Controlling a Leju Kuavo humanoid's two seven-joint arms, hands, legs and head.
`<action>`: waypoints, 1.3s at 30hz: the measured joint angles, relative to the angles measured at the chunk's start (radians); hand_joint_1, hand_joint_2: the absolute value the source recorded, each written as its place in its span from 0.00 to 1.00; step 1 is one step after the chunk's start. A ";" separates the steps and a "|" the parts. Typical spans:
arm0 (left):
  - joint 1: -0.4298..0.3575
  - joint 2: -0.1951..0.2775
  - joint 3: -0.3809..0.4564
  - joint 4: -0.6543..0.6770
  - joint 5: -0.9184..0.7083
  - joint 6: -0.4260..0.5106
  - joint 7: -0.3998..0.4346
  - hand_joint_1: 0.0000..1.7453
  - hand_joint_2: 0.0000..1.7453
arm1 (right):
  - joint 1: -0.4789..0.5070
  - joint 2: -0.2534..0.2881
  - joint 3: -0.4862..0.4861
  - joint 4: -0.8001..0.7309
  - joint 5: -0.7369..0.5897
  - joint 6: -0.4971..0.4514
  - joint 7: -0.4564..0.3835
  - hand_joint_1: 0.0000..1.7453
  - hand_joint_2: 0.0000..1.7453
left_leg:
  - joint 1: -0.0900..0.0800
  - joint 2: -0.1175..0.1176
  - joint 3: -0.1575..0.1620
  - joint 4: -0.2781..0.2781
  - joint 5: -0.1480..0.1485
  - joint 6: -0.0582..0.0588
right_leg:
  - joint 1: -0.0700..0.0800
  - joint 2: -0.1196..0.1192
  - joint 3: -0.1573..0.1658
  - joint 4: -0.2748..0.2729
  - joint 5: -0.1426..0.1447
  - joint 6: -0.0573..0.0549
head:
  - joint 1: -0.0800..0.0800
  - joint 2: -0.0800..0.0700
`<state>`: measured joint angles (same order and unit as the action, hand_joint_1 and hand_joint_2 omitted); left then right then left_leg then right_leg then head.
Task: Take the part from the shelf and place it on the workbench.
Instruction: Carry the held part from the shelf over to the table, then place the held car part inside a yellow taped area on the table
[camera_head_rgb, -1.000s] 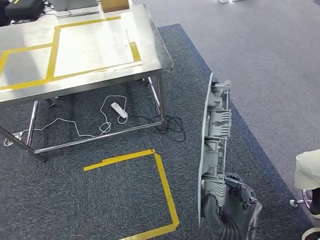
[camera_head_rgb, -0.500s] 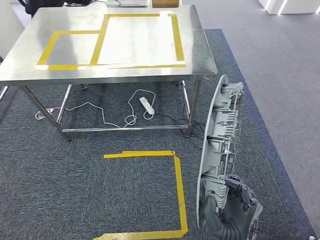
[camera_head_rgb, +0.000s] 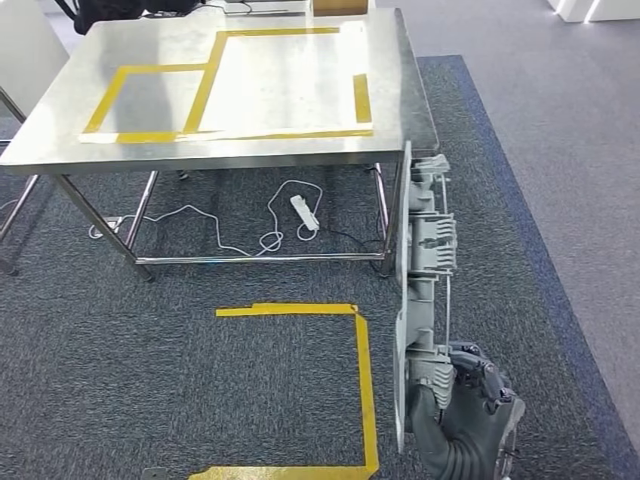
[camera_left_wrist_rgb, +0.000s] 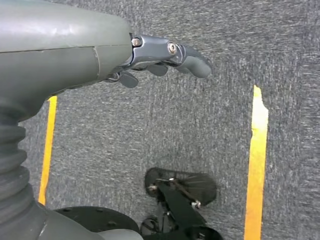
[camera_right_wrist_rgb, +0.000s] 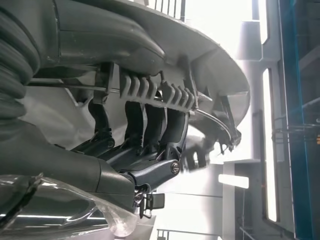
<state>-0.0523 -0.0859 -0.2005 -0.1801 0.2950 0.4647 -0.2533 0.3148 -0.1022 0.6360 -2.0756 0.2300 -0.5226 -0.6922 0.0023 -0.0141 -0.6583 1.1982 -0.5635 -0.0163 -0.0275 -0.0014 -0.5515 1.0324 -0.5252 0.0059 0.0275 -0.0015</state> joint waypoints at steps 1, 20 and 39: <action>0.000 0.000 0.000 0.000 0.002 0.000 -0.001 0.00 1.00 | 0.000 0.000 0.000 0.000 0.000 0.002 0.000 1.00 1.00 | 0.001 0.001 -0.031 0.063 -0.024 -0.002 | 0.001 -0.002 0.001 0.000 -0.001 -0.002 | 0.000 0.000; 0.001 -0.003 0.009 0.000 0.012 -0.002 -0.016 0.00 1.00 | 0.000 -0.001 -0.005 0.003 -0.011 0.014 0.001 1.00 1.00 | -0.003 0.001 0.098 -0.175 0.069 0.052 | 0.008 -0.001 -0.121 0.188 -0.036 0.040 | 0.004 0.000; 0.004 -0.001 0.018 0.001 0.016 -0.007 -0.016 0.00 1.00 | 0.001 -0.002 -0.016 0.003 -0.018 0.021 -0.001 1.00 1.00 | -0.006 0.006 0.012 -0.109 0.127 0.021 | 0.007 0.000 0.102 -0.025 -0.084 0.012 | -0.009 0.000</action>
<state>-0.0483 -0.0870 -0.1829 -0.1795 0.3110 0.4581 -0.2692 0.3154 -0.1041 0.6205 -2.0726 0.2121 -0.5014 -0.6935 -0.0040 -0.0078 -0.6464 1.0889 -0.4366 0.0049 -0.0202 -0.0015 -0.4496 1.0071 -0.6095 0.0183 0.0186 -0.0015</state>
